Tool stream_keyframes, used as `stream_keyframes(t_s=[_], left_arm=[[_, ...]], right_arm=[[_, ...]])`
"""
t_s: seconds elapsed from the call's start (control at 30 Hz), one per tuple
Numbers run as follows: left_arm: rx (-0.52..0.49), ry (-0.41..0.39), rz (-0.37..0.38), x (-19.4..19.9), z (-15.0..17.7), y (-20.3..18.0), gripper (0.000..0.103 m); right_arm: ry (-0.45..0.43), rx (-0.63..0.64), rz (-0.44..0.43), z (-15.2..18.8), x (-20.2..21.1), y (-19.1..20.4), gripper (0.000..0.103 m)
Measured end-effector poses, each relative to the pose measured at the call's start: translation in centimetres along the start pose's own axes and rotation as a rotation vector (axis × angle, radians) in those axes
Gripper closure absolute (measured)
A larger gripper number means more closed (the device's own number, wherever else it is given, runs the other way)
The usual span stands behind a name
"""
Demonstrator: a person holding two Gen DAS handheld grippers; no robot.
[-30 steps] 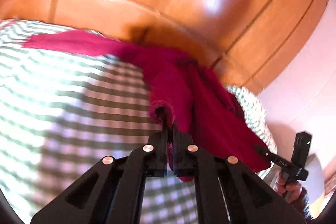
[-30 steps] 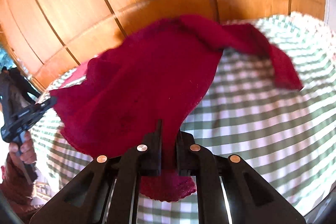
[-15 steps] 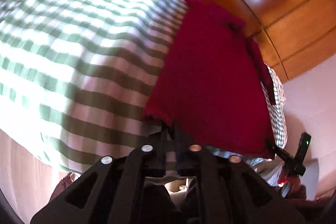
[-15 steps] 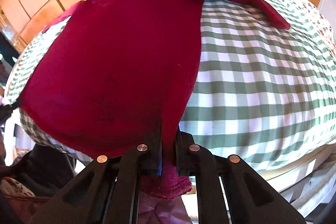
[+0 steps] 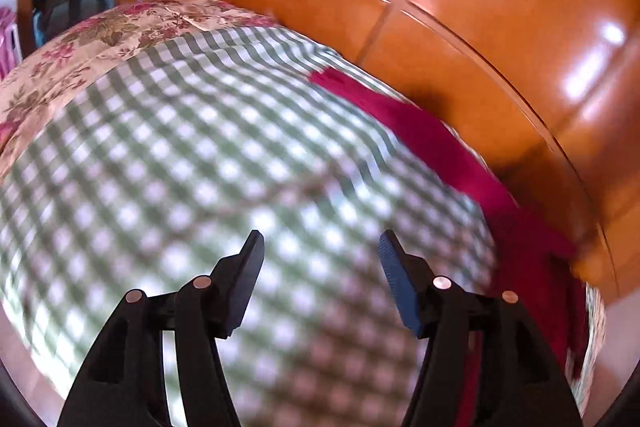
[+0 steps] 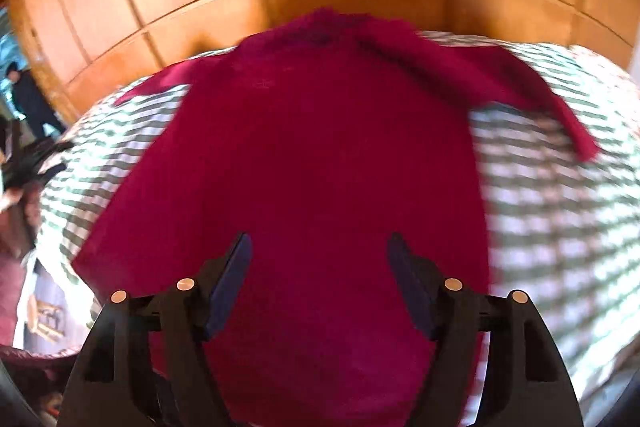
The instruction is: Fold small clothes
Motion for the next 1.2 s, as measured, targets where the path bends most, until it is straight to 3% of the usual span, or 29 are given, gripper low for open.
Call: stream_keyframes(t_s=[0.2, 0.27, 0.4, 0.53, 0.57, 0.6, 0.63, 0.67, 0.73, 0.83, 0.93, 0.97, 1.0, 1.03, 1.13, 1.2], left_arm=[[0.057, 0.012, -0.048, -6.0, -6.0, -0.7, 0.038], [0.078, 0.027, -0.066, -8.2, -7.3, -1.0, 0.038], [0.111, 0.072, -0.087, -11.9, -9.3, -1.3, 0.040], [0.134, 0.064, -0.094, -14.6, -11.1, -1.6, 0.039], [0.117, 0.053, -0.083, -14.9, -11.5, -2.1, 0.044], [0.095, 0.051, -0.063, -15.0, -11.8, -2.7, 0.077], [0.076, 0.072, -0.030, -15.2, -11.7, -3.3, 0.097], [0.071, 0.075, -0.015, -15.0, -11.6, -3.6, 0.103], [0.053, 0.015, -0.012, -13.6, -11.9, -3.8, 0.103], [0.087, -0.019, 0.055, -11.1, -11.6, -3.5, 0.103], [0.099, 0.015, 0.094, -10.6, -11.3, -3.0, 0.103], [0.106, 0.041, 0.112, -10.8, -11.0, -3.1, 0.090], [0.125, 0.044, 0.112, -10.8, -10.9, -3.0, 0.053], [0.165, 0.011, 0.081, -10.7, -11.2, -2.4, 0.040], [0.231, 0.061, 0.113, -12.7, -11.6, -2.2, 0.040], [0.242, 0.068, 0.063, -14.1, -11.8, -2.3, 0.041]], right_arm=[[0.027, 0.080, -0.053, -1.5, -5.6, 5.8, 0.034], [0.035, 0.110, -0.025, -1.5, -7.1, 6.4, 0.033], [0.041, 0.125, -0.024, -0.5, -8.8, 6.5, 0.018], [0.037, 0.120, -0.059, -0.3, -9.5, 6.5, 0.010], [0.034, 0.118, -0.083, 0.0, -9.3, 6.7, 0.003], [0.036, 0.120, -0.097, 0.0, -9.3, 6.7, 0.003], [0.036, 0.135, -0.088, 0.1, -9.4, 6.8, 0.003], [0.037, 0.151, -0.076, 0.1, -9.5, 7.0, 0.003], [0.036, 0.163, -0.064, 0.3, -9.5, 7.0, 0.003], [0.024, 0.165, -0.058, 0.3, -9.5, 7.0, 0.003], [0.021, 0.165, -0.048, 0.2, -9.6, 7.1, 0.003], [0.019, 0.168, -0.044, 0.2, -9.6, 7.2, 0.003], [0.017, 0.170, -0.041, 0.2, -9.6, 7.2, 0.003], [0.016, 0.169, -0.041, 0.2, -9.6, 7.2, 0.003], [0.010, 0.171, -0.033, 0.2, -9.7, 7.2, 0.003], [0.004, 0.170, -0.026, 0.2, -9.7, 7.3, 0.003]])
Point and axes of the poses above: each gripper's, at about its wrist camera, not at the fingertips, and x roughly against the way its jaws point, y to its left, z to its underside, the point moved 9 cm from there along -x, roughly the way its jaws point, and after that the axes turned 1 degree about x, right-handed, at the moved point
